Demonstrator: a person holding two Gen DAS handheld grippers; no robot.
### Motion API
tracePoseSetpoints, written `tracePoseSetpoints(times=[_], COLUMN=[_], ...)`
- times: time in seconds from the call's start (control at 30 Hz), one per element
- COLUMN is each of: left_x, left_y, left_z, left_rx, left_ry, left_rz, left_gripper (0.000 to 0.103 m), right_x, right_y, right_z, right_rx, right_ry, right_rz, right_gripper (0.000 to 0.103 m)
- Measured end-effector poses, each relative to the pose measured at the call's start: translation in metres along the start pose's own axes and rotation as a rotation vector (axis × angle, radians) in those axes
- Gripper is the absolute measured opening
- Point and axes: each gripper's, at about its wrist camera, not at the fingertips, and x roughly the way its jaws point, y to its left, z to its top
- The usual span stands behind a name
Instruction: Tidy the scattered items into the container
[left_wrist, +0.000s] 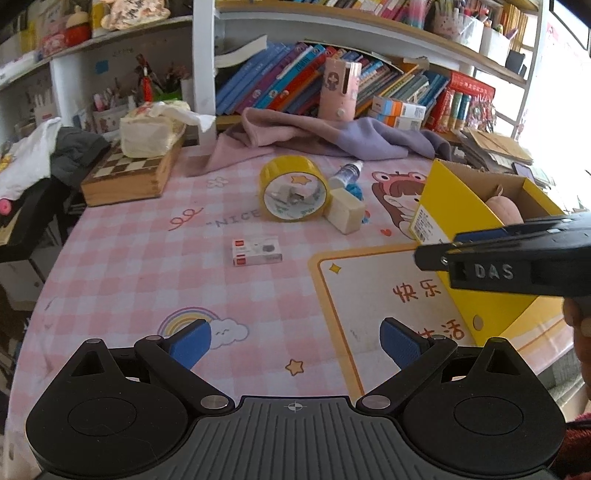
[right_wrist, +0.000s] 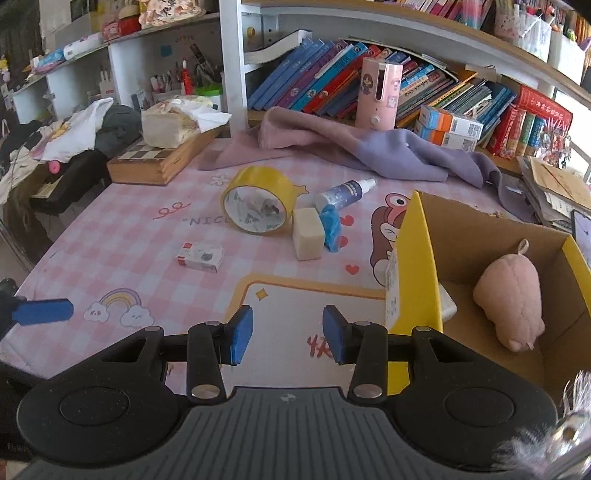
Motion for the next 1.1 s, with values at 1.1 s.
tracePoseSetpoints(times=[1.1], left_x=[0.128], left_y=[0.027], left_z=[0.067], left_rx=[-0.016], left_ry=[0.089], left_rz=[0.043], left_gripper=[0.096], right_x=[0.125], right_y=[-0.033], right_z=[0.068], right_rx=[0.086], right_ry=[0.139], right_rz=[0.018], right_gripper=[0.037])
